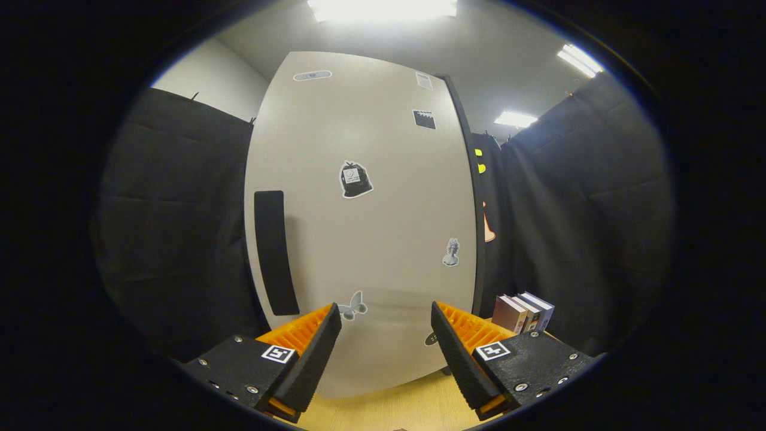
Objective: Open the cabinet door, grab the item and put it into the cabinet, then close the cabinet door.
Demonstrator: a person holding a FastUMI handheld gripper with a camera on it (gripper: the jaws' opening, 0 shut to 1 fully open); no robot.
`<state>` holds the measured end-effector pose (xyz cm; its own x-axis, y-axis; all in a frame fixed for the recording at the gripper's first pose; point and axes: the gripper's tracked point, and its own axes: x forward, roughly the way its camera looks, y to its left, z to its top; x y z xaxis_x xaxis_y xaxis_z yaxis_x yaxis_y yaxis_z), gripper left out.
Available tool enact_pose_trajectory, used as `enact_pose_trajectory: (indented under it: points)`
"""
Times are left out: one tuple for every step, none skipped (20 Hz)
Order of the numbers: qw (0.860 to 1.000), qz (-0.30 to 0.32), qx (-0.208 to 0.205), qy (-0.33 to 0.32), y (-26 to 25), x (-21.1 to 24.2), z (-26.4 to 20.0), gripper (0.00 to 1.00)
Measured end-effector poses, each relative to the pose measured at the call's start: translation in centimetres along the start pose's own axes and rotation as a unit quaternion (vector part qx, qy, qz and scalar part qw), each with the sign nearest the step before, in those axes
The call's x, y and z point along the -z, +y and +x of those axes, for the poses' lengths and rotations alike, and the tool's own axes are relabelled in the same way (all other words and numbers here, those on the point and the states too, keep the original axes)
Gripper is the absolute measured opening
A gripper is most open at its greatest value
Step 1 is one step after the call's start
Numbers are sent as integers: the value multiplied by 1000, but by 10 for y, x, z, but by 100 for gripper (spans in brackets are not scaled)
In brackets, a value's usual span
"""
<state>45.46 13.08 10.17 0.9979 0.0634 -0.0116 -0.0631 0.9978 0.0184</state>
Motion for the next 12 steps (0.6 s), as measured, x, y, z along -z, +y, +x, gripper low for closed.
enact_pose_trajectory:
  points:
    - [1000, -1, 0, -2, 2, -1, -4, 94]
    - [1000, -1, 2, -5, 4, -1, -10, 94]
    - [1000, -2, 3, -7, 5, -2, -17, 94]
    - [1000, -2, 4, -10, 6, -2, -24, 94]
    - [1000, -3, 4, -13, 8, -2, -32, 94]
    - [1000, -4, 4, -15, 10, -2, -40, 94]
    - [1000, -5, 5, -18, 12, -1, -47, 94]
    - [1000, -6, 7, -21, 13, 1, -55, 94]
    - [1000, -6, 8, -21, 14, 4, -62, 94]
    - [1000, -3, 7, -19, 15, 8, -69, 94]
    - [1000, -1, 5, -16, 16, 13, -75, 94]
    - [1000, 0, 2, -13, 16, 17, -81, 94]
